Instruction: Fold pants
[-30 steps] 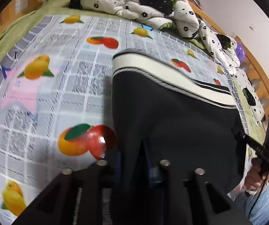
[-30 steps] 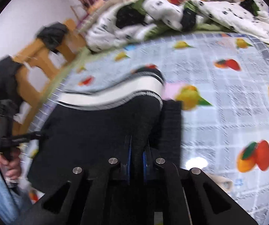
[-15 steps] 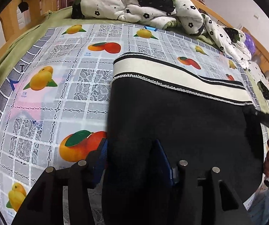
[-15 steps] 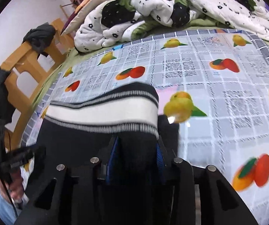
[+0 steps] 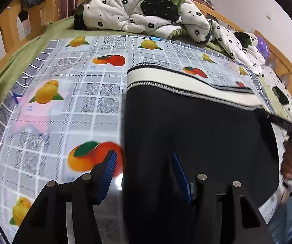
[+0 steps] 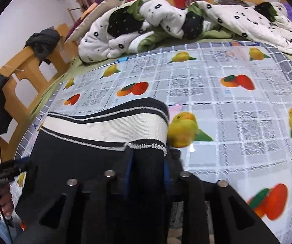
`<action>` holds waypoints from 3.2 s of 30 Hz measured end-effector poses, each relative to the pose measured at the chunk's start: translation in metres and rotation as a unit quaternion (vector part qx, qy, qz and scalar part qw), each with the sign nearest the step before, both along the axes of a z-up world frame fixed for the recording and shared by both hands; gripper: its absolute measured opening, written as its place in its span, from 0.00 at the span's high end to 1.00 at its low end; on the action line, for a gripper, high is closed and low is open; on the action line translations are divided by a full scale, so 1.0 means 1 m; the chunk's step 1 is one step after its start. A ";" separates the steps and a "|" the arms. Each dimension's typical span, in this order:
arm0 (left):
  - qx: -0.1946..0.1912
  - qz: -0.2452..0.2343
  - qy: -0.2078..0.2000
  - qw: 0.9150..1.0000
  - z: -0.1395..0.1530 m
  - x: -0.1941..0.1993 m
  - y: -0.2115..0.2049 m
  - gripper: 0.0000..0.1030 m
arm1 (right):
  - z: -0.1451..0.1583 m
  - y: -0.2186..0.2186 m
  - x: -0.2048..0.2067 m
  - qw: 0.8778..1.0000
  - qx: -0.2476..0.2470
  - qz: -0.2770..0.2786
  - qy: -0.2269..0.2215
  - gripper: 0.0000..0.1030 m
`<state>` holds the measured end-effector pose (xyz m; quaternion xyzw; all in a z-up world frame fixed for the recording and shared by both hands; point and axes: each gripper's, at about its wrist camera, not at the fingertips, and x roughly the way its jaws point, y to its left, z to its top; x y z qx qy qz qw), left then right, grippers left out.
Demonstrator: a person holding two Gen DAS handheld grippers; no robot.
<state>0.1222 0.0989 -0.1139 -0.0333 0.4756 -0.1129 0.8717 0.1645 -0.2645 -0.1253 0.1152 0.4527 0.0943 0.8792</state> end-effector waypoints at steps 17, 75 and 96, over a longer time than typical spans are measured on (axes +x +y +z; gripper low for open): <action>0.034 -0.153 -0.038 0.987 -0.020 -0.149 0.017 0.48 | 0.010 0.005 -0.110 0.999 -0.036 0.013 0.024 0.72; -0.024 0.021 -0.041 0.999 -0.002 0.037 -0.002 0.41 | 0.013 0.009 0.013 0.999 0.002 0.028 -0.033 0.85; 0.059 -0.013 -0.090 0.994 -0.026 0.108 -0.075 0.40 | -0.025 0.014 0.071 0.997 -0.074 0.028 -0.012 0.77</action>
